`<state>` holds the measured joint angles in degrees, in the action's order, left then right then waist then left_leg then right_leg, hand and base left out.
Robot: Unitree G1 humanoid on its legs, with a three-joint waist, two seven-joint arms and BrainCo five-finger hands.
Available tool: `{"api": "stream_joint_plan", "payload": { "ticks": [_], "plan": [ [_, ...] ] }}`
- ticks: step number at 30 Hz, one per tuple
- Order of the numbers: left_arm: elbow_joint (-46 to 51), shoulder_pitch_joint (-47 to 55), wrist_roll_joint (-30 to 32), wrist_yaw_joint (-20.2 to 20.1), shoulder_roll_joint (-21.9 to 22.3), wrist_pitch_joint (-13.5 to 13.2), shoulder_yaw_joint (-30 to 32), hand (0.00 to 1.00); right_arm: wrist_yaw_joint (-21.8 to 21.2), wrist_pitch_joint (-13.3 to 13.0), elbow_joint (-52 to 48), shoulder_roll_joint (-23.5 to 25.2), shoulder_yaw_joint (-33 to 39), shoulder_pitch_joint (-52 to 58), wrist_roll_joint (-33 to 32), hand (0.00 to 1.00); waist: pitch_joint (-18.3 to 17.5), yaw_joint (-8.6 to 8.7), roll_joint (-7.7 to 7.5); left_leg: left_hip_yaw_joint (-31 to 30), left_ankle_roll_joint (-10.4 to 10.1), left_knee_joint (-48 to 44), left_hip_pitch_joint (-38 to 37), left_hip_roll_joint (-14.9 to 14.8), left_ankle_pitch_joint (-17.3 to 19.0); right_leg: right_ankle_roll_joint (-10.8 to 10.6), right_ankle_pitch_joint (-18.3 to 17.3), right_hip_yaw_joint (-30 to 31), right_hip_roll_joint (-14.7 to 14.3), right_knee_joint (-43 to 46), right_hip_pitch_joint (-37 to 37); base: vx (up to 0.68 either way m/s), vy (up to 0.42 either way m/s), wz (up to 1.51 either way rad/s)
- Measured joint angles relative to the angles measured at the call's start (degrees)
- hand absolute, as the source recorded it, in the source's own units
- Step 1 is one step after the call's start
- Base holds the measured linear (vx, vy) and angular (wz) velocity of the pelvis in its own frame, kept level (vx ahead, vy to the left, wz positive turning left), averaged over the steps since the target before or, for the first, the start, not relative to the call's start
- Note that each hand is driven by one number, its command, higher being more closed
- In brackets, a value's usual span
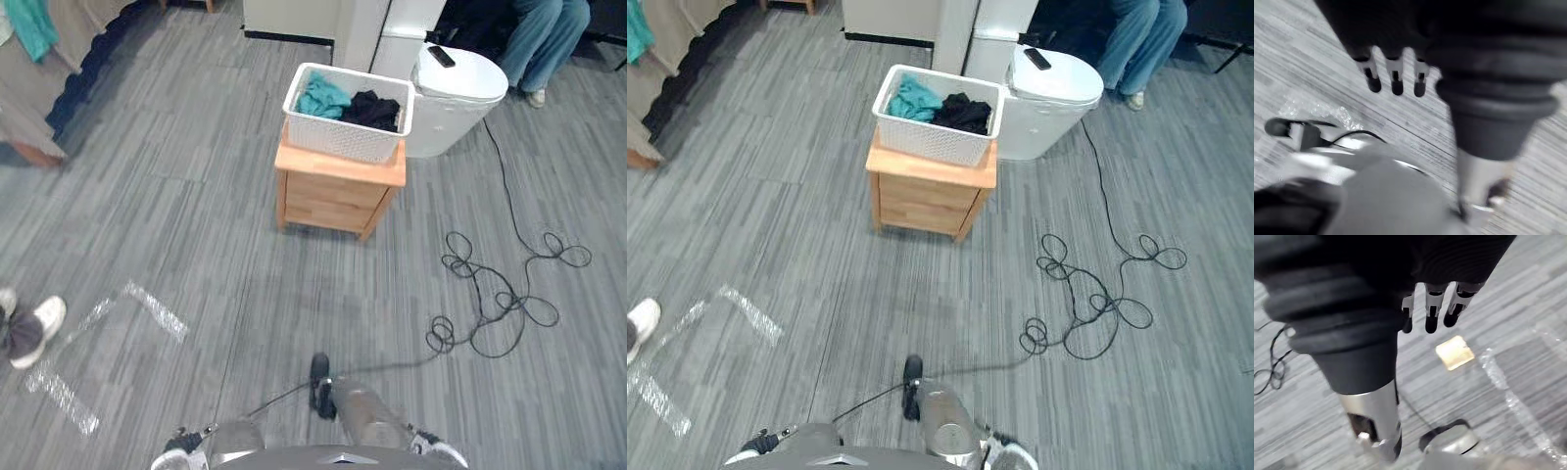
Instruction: Pick up the laundry basket with both hands and put the clothes into the washing machine.
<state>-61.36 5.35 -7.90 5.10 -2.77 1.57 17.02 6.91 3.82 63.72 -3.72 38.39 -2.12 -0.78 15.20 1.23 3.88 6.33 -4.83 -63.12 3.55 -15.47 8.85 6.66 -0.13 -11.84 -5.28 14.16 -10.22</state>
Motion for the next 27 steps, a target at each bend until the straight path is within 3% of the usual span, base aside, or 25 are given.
{"api": "stream_joint_plan", "payload": {
  "ticks": [3,5,6,7,8,9,10,11,12,13,14,16,18,21,23,25,26,27],
  "plan": [
    [2.02,-0.29,-1.77,-0.18,-1.53,-0.63,-2.18,0.00,0.86,-0.25,-0.44,-0.63,-1.95,-3.62,-0.29,0.00,2.00,-0.58,-2.17,1.48,0.30,-3.13,6.43,2.50,3.95,0.23,-0.21,4.23,0.07,-6.83,11.67,0.71,-0.232,-0.55],
    [2.30,-1.28,-3.31,0.01,-2.10,-1.14,-3.89,0.00,1.78,-1.21,-0.46,-1.39,-4.29,-6.68,-1.72,0.00,2.22,-1.99,-2.59,4.38,0.73,9.36,11.60,3.19,5.80,-0.32,-1.30,7.08,0.56,-10.47,17.08,0.43,-0.046,-0.70],
    [2.08,-1.86,-3.64,0.20,-2.17,-1.37,-4.23,0.00,2.00,-1.55,-1.95,-1.72,-5.23,-8.43,-1.86,0.00,2.62,-2.39,-2.22,4.66,1.48,20.33,14.66,4.52,5.19,-0.76,-3.73,8.05,0.95,-11.58,19.16,0.52,0.062,-0.44],
    [1.94,-1.95,-3.94,0.64,-1.57,-1.42,-4.37,0.00,2.04,-1.91,-2.29,-2.41,-5.97,-9.06,-2.25,0.00,2.44,-1.96,-1.34,2.79,0.92,36.14,15.66,6.12,1.07,-1.76,-5.30,8.56,1.03,-11.76,20.58,0.50,0.095,-0.40],
    [1.98,-1.24,-4.03,0.99,-0.73,-1.40,-4.45,0.00,2.09,-2.10,-2.27,-3.05,-6.04,-9.00,-2.27,0.00,1.83,-2.30,-0.28,0.85,-1.14,47.19,14.95,6.94,-1.57,-3.31,-6.66,9.46,0.71,-11.98,21.57,0.38,0.136,-0.39],
    [1.77,-0.82,-4.04,1.19,-0.33,-1.40,-4.48,0.00,2.16,-2.12,-2.29,-3.30,-6.25,-9.00,-2.27,0.00,1.72,-2.73,0.07,0.25,-1.59,49.52,14.95,6.95,-2.34,-3.49,-8.09,10.07,0.69,-11.63,22.44,0.31,0.179,-0.55],
    [0.97,0.06,-4.10,1.41,-0.15,-1.24,-4.13,0.00,2.14,-2.17,-2.60,-3.25,-6.81,-9.07,-2.26,0.00,1.59,-2.95,-0.21,0.00,-0.61,49.05,15.01,7.25,-3.06,-4.29,-11.12,11.34,1.24,-9.20,23.32,0.35,0.209,-0.67],
    [0.38,1.91,-4.21,1.84,-0.39,-0.97,-3.41,0.00,2.25,-2.19,-3.99,-2.82,-7.50,-7.56,-2.22,0.00,0.48,-3.24,-1.59,-0.06,2.65,47.45,14.43,8.81,-3.77,-5.41,-15.87,13.14,2.89,-4.40,23.18,0.68,0.360,-0.78],
    [-0.93,3.22,-4.18,2.05,-0.96,-0.47,-3.56,0.00,2.45,-2.69,-4.76,-2.77,-8.42,-6.05,-2.26,0.00,-1.09,-3.37,-2.63,0.78,4.73,45.93,13.87,9.92,-7.26,-7.44,-19.38,14.69,4.44,0.44,22.69,0.65,0.314,-0.71],
    [-1.41,3.46,-4.17,2.18,-1.13,-0.28,-3.70,0.00,2.46,-2.81,-4.76,-2.81,-8.79,-5.31,-2.27,0.00,-1.28,-3.55,-3.07,1.53,5.03,45.54,13.37,9.95,-10.15,-8.72,-20.21,14.79,4.96,3.81,21.63,0.76,0.360,-0.68],
    [-2.64,2.82,-4.10,2.19,-2.79,-0.16,-3.68,0.00,2.47,-2.95,-4.81,-1.22,-8.94,-5.89,-2.45,0.00,-1.17,-3.56,-5.48,3.40,5.12,46.03,11.92,11.11,-9.61,-11.51,-19.62,14.10,6.87,16.15,15.69,0.47,0.213,-0.51],
    [-2.86,1.68,-3.18,2.17,-4.05,0.10,-3.70,0.00,2.37,-2.89,-4.76,0.86,-8.91,-5.81,-3.54,0.00,-0.52,-3.00,-7.03,4.73,5.73,47.60,8.61,11.79,-8.80,-16.32,-16.69,13.72,9.19,28.72,10.05,0.51,0.250,-0.38],
    [-2.11,0.54,-2.44,2.19,-4.50,-0.09,-4.61,0.00,2.36,-2.83,-4.77,2.31,-9.82,-5.14,-3.53,0.00,-0.17,-2.24,-6.55,6.25,6.34,50.55,0.86,11.95,-7.79,-13.74,-17.34,6.25,14.78,35.27,6.91,0.47,0.193,-0.30],
    [-1.93,-2.59,-1.97,2.25,-5.23,-0.26,-6.37,0.00,2.42,-2.83,-5.24,2.32,-11.09,-5.20,-3.52,0.00,0.08,-1.47,-5.03,6.44,5.83,55.24,-4.53,10.86,-7.42,-12.84,-17.78,-0.49,18.94,27.09,4.00,0.29,0.045,-0.09],
    [-0.86,-4.06,-2.06,2.52,-5.31,-0.43,-6.47,0.00,2.47,-2.76,-7.06,2.41,-11.08,-4.95,-3.53,0.00,0.03,-1.49,-5.14,6.37,4.64,55.83,-5.18,10.01,-6.64,-14.09,-15.50,0.12,19.57,16.17,2.05,0.20,-0.080,0.02],
    [-0.32,-5.04,-2.55,3.08,-5.70,-0.45,-6.64,0.00,2.71,-2.54,-9.36,2.37,-11.06,-4.34,-3.54,0.00,-0.08,-1.33,-5.38,6.02,2.84,55.56,-5.53,9.34,-5.60,-14.39,-9.65,2.52,19.40,4.44,1.66,0.20,-0.238,0.09],
    [-0.23,-5.08,-3.39,3.41,-5.75,-0.48,-6.88,0.00,3.58,-2.29,-11.31,2.50,-11.24,-3.42,-3.55,0.00,-0.48,-1.15,-6.07,5.64,1.58,55.30,-5.50,9.36,-4.85,-14.73,-5.40,5.11,19.31,0.86,1.81,0.15,-0.296,0.13],
    [-0.05,-5.21,-3.85,3.46,-5.93,-0.49,-6.89,0.00,3.79,-2.24,-12.53,2.64,-11.32,-2.91,-3.55,0.00,-0.88,-1.12,-6.92,5.23,0.78,55.41,-5.55,9.57,-4.64,-14.81,-3.61,5.41,19.46,-0.29,2.17,0.14,-0.386,0.24]
  ]
}}
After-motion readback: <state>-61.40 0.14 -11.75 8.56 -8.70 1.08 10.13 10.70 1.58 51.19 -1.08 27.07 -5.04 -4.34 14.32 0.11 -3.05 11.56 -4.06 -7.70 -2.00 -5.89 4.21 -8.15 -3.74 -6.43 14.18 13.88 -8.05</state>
